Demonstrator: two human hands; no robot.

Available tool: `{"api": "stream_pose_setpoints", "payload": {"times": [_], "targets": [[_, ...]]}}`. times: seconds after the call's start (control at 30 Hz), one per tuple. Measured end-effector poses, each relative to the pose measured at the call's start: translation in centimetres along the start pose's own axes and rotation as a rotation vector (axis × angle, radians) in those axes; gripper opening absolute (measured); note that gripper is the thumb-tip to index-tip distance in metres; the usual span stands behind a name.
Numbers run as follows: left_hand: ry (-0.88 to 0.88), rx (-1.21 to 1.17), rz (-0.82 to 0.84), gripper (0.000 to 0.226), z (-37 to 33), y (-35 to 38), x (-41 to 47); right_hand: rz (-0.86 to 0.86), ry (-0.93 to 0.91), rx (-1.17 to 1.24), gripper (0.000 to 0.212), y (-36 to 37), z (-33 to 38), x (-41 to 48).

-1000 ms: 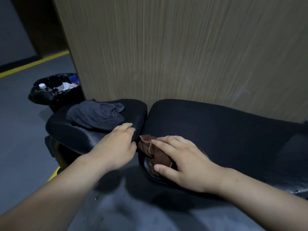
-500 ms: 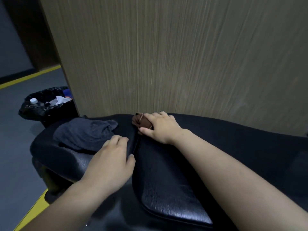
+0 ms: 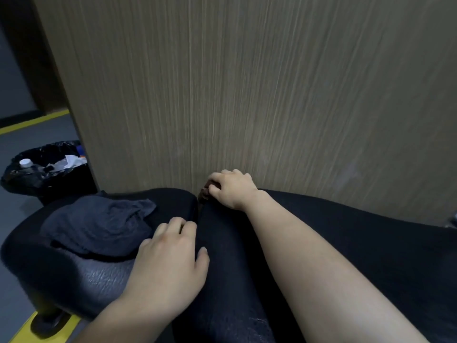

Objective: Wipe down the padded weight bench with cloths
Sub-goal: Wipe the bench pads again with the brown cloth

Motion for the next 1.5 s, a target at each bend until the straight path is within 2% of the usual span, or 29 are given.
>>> {"api": "stream_pose_setpoints", "payload": {"times": [0.23,0.5,0.6,0.73,0.97,1.27,1.5], "targets": [[0.062,0.005,0.047,0.042,-2.4,1.0,0.4,-0.039,0.135,0.152,0.022,-1.9,-6.4,-3.0],[0.145,-0.017,0.109,0.044,-6.6,2.1,1.0,-0.099,0.211,0.161,0.025,-2.5,-13.2,-7.5],[0.157,-0.005,0.164,0.054,-8.2,2.6,1.2,-0.083,0.234,0.162,0.027,-2.7,-15.2,-8.9],[0.166,-0.014,0.228,0.086,-11.1,3.2,1.1,-0.101,0.27,0.173,0.028,-3.2,-18.3,-11.2],[0.186,0.011,0.321,0.074,-15.9,5.0,1.4,-0.116,0.348,0.135,0.028,-4.0,-23.7,-15.1],[0.153,0.105,0.395,0.091,-21.7,6.9,2.4,-0.111,0.401,0.053,0.027,-5.5,-30.3,-22.0],[0.12,0.119,0.412,0.095,-22.5,7.3,3.1,-0.097,0.486,-0.013,0.018,-7.0,-35.7,-26.9]]}}
Point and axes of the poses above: each hand's wrist, its own x-axis towards the middle knuckle, its own y-axis out of the palm, z = x × y, the point moved 2 cm from there along x, towards the middle knuckle, and after that the axes turned 1 degree about y, right-handed, at the moved point
